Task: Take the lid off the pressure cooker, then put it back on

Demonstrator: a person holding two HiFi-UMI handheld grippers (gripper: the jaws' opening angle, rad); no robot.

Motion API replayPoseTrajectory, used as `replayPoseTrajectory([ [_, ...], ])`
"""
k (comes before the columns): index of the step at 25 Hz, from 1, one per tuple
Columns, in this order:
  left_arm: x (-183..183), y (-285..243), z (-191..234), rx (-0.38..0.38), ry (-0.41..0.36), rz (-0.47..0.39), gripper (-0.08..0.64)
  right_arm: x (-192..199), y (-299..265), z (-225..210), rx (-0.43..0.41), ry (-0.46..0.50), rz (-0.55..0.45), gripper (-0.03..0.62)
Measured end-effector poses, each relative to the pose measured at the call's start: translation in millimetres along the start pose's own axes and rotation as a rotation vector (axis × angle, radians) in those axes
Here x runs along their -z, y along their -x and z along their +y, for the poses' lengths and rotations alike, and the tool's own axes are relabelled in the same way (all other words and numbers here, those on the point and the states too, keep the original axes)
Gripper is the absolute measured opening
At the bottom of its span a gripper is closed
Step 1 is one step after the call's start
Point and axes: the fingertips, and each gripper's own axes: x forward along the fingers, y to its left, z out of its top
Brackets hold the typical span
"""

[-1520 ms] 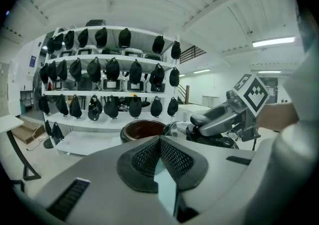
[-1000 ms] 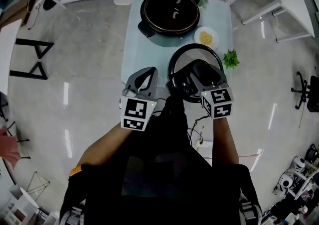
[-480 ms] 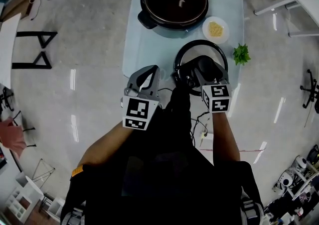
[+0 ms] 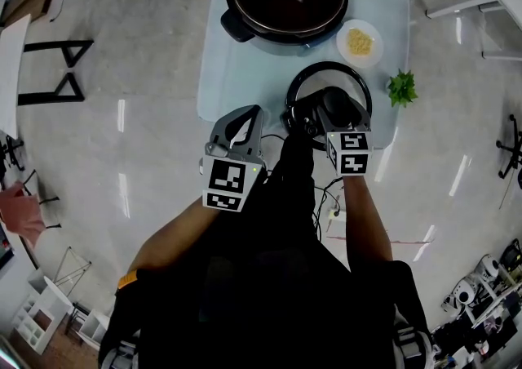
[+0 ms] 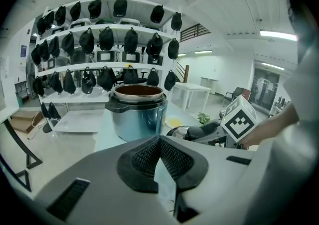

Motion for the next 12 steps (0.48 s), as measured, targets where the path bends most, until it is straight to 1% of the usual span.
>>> replayPoseTrajectory([
  [12,7.0,-4.8,6.1,-0.014,0.013,0.015,0.008,12.0,-26.8,-6.5,0.016,-0.011,0.023,0.295],
])
